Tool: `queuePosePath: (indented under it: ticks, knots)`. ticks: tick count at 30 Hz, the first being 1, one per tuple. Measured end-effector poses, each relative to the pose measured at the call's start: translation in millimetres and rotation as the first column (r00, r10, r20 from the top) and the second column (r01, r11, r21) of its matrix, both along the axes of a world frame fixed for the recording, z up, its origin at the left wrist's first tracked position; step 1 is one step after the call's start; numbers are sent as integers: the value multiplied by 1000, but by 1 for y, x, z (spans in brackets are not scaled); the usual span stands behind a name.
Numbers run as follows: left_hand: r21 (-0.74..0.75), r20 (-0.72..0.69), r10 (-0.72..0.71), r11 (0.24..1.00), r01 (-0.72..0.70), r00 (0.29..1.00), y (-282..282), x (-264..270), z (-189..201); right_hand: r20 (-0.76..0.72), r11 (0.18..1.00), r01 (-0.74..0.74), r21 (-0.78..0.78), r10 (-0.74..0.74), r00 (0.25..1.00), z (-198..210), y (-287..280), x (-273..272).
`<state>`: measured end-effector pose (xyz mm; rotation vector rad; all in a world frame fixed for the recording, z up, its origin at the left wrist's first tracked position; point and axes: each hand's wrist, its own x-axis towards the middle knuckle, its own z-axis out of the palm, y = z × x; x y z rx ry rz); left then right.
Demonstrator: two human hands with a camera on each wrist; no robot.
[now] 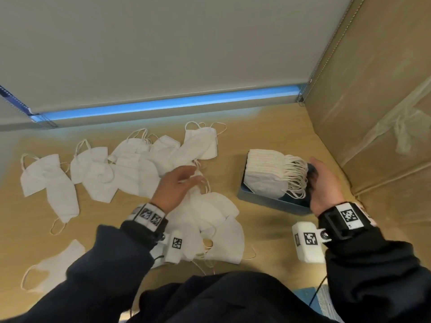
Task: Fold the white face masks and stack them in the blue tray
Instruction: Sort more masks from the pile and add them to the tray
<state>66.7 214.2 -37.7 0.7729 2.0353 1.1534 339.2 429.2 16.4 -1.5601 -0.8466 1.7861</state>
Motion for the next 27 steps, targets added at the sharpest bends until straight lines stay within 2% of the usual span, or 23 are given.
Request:
queuePosePath:
  ticks: [4,7,9,12,13,15,17,20,23,27]
  knots:
    - [41,80,315,947,-319,946,-75,-30,7,167,942,-110,316,59,984,38,-32,-13]
    - [61,51,425,902,-427,904,-114,-51,17,206,831,-276,484,198,958,55,-62,-36]
    - [27,-15,434,901,-433,901,-130,-67,15,229,735,-391,555,317,920,55,-83,-61]
    - [-83,-103,348,931,-357,932,-139,-92,4,272,649,-544,532,477,836,39,-115,-112]
    - [-133,-177,304,935,-329,936,-138,-101,1,282,628,-608,486,546,789,30,-127,-129]
    - [-247,-372,210,917,-314,904,-136,-124,-7,329,534,-741,407,671,664,7,-151,-161]
    - [-421,-499,80,848,-322,863,-140,-145,-10,420,425,-829,364,720,553,-18,-171,-185]
    - [-648,-450,-187,741,-175,873,-154,-159,-17,572,319,-883,346,674,468,-41,-190,-215]
    - [-643,-463,-301,761,-83,833,-176,-143,-23,662,263,-904,338,615,427,-48,-199,-241]
    - [-420,-370,-113,906,-57,922,-207,-133,-26,736,190,-939,288,583,344,-48,-213,-259]
